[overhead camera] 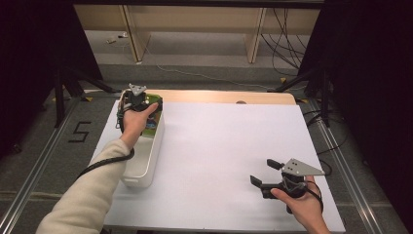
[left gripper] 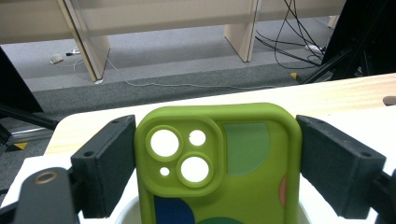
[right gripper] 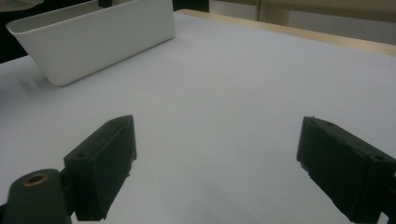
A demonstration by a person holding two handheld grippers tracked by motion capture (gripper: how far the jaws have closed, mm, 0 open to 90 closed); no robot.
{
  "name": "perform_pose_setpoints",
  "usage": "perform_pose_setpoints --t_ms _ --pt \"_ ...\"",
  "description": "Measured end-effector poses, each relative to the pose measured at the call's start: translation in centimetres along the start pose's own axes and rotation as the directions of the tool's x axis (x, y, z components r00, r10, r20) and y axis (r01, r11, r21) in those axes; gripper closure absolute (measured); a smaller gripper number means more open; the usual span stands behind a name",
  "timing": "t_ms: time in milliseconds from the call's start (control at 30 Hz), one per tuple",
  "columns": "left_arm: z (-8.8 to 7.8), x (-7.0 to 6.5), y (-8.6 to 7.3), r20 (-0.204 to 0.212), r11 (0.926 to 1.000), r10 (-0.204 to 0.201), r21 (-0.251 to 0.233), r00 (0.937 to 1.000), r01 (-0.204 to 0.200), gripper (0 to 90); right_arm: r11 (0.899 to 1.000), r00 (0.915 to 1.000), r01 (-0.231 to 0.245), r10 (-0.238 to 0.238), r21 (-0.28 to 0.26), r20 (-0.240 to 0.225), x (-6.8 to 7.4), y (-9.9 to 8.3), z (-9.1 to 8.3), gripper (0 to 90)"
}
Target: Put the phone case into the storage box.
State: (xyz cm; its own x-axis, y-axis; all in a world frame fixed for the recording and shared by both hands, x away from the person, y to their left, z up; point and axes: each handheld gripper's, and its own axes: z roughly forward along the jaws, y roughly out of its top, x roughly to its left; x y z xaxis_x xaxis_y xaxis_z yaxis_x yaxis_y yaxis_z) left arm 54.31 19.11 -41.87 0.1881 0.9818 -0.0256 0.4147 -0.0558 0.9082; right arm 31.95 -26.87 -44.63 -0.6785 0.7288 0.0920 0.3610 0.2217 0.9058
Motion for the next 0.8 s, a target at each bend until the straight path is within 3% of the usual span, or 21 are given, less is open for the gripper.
perform_pose_setpoints --t_ms 800 --pt "0.15 0.1 -0.13 0.012 0.9999 -0.005 0.014 0.9999 0.005 15.3 1.0 1.0 0.0 0.0 0.0 -0.004 0.01 -0.03 0.1 13.1"
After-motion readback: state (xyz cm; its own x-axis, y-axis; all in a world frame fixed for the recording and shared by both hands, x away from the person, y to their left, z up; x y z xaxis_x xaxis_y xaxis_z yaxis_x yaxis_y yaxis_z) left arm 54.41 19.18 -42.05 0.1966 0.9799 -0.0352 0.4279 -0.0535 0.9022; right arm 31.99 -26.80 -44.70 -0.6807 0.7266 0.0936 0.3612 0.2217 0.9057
